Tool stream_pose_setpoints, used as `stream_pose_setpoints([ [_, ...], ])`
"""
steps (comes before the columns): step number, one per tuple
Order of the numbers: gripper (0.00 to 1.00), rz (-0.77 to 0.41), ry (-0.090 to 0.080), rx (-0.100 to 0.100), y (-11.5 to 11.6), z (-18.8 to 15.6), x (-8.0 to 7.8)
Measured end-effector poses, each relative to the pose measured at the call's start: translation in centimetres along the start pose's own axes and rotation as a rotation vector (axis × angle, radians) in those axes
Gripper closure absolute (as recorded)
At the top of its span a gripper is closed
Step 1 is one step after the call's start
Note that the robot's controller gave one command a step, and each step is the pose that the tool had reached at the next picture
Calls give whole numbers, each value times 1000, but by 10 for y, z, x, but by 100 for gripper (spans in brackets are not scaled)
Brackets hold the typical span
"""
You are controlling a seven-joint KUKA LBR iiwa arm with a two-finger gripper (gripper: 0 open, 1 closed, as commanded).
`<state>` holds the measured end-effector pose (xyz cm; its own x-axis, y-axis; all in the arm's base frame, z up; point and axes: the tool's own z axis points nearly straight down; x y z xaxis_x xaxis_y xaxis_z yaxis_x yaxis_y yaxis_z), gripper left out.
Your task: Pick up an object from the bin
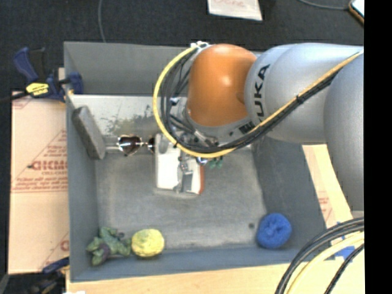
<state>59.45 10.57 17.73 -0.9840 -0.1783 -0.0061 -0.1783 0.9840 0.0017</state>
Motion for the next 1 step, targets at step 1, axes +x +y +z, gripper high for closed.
stream_pose_setpoints([
  [1, 0, -204, -2, 8, -67, 47, -31],
])
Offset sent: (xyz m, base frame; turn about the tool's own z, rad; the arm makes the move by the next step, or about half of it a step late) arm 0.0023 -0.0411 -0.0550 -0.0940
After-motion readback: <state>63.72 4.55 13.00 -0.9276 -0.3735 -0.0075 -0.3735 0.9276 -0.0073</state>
